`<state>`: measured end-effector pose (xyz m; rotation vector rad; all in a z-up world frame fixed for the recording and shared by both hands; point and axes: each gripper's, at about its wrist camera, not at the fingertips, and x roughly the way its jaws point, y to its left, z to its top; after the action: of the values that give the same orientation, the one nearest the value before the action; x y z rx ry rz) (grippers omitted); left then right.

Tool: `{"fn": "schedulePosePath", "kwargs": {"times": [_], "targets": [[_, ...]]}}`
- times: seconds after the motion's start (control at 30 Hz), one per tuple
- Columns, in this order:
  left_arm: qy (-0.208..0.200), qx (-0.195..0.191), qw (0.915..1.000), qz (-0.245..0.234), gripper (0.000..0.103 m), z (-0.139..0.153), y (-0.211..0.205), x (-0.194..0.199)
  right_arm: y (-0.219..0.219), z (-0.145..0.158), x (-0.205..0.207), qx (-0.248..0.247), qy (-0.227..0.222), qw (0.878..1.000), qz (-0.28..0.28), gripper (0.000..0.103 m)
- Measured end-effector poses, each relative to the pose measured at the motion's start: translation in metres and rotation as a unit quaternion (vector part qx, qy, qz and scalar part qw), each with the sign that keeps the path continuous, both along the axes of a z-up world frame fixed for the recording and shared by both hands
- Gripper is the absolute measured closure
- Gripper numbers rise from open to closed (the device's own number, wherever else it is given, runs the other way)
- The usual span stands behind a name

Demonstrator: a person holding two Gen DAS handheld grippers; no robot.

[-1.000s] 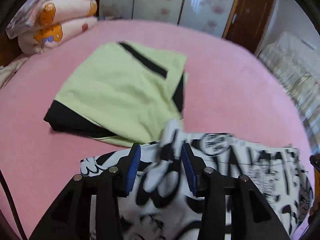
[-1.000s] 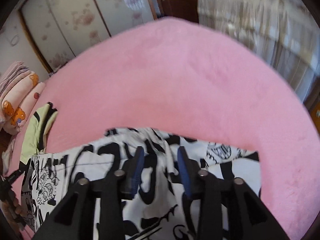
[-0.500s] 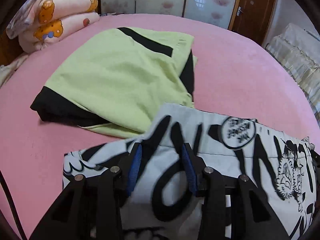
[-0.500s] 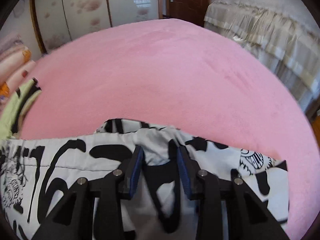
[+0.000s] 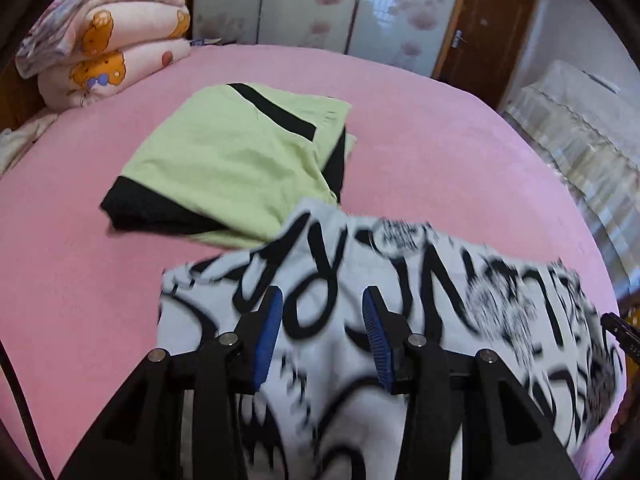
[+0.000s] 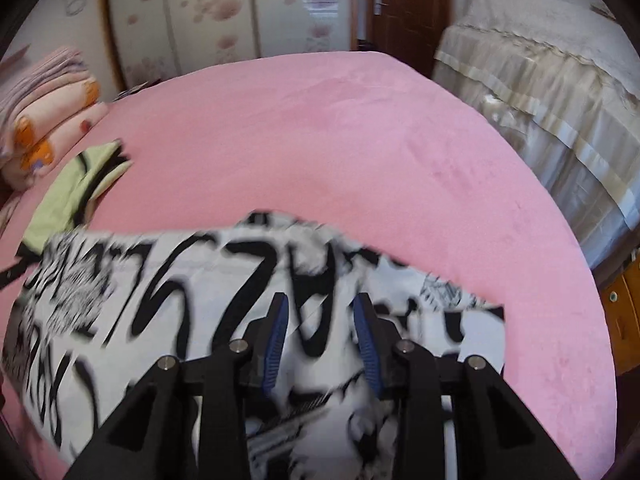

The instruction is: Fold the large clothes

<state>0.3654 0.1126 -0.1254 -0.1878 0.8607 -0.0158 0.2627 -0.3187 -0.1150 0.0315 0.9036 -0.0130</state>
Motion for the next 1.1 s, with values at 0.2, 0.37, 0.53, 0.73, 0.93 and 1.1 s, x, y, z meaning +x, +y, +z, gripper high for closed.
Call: {"fn": "schedulePosePath", "kwargs": {"times": [0.2, 0.37, 0.53, 0.73, 0.93, 1.1], "targets": [[0.045, 0.058, 0.9971, 0.021, 0.065, -0.034, 0.016, -0.031, -0.007, -0.029, -0.033, -0.055, 0.019, 0.998, 0.0, 0.072], [0.056, 0.067, 0.996, 0.019, 0.074, -0.058, 0.044, -0.036, -0.087, -0.05, -0.044, -0.006, 0.042, 0.997, -0.066, 0.103], [0.05, 0.071, 0.9962, 0.01, 0.074, -0.065, 0.046, -0.04, -0.102, -0.057, -0.053, -0.019, 0.042, 0.996, -0.075, 0.103], [0.046, 0.068, 0.9966, 0.006, 0.074, -0.069, 0.047, -0.04, -0.107, -0.067, -0.052, 0.006, 0.041, 0.994, -0.096, 0.103], [0.051, 0.056, 0.997, 0.014, 0.074, -0.067, 0.049, -0.039, -0.097, -0.063, -0.052, -0.021, 0.053, 0.993, -0.101, 0.103], [0.062, 0.052, 0.9965, 0.019, 0.074, -0.057, 0.048, -0.042, -0.086, -0.051, -0.058, -0.025, 0.066, 0.992, -0.107, 0.101]]}}
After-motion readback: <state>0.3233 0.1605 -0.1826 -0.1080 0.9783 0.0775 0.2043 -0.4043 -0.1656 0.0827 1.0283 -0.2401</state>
